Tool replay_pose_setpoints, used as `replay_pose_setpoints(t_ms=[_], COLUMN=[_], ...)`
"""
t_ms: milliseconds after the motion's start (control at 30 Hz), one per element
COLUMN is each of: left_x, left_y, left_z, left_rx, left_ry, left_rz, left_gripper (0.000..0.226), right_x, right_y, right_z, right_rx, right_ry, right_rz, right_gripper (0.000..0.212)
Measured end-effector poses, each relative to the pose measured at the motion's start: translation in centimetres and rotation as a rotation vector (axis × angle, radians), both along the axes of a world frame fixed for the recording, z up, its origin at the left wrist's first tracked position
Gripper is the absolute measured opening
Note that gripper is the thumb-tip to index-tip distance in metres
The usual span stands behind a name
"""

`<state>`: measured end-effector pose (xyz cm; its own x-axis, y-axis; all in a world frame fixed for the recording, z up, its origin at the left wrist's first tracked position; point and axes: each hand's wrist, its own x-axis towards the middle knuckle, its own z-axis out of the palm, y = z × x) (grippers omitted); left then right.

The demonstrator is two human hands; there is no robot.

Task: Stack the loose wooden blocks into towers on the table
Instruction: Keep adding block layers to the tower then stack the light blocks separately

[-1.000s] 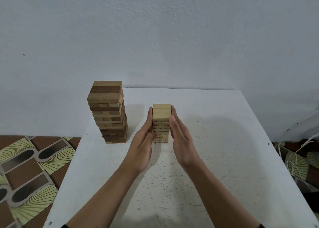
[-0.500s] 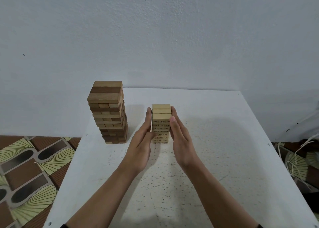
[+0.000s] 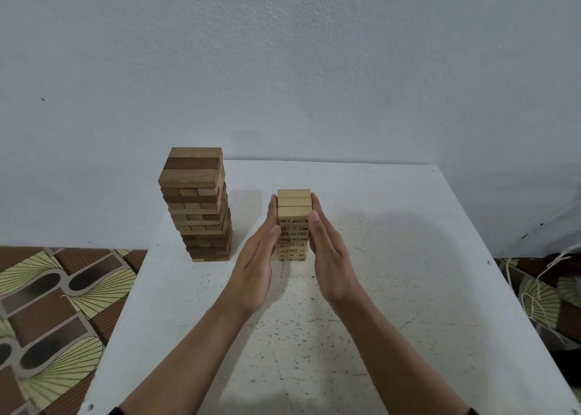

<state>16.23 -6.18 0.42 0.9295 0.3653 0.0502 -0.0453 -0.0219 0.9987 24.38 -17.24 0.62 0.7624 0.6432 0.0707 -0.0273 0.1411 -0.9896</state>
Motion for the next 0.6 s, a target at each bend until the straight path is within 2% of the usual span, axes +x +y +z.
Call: replay_pose_setpoints(t_ms=[267, 400, 500, 600], left_x=[-0.4, -1.3, -2.5, -4.1], left_y=[0.1, 0.7, 1.1, 1.6], left_z=[0.0, -0.5, -0.8, -1.4], left_rx=[0.003, 0.006, 0.048, 0.09], left_ry=[0.014, 0.058, 0.11, 0.151], left_rz=[0.036, 0.074, 0.088, 0.096], left_gripper=[0.049, 0.05, 0.057, 0.055], right_x=[0.1, 0.3, 0.4, 0.1], right_y=[-0.5, -1.3, -2.3, -3.5], right_z=[0.1, -0.8, -1.2, -1.7], right_rx=[-0.013, -0.059, -0.159, -0.234], right_ry=[0.006, -0.024, -0.081, -0.099], right_rz=[-0.065, -0.285, -0.475, -0.49], right_gripper=[0.063, 0.046, 0.025, 0.029])
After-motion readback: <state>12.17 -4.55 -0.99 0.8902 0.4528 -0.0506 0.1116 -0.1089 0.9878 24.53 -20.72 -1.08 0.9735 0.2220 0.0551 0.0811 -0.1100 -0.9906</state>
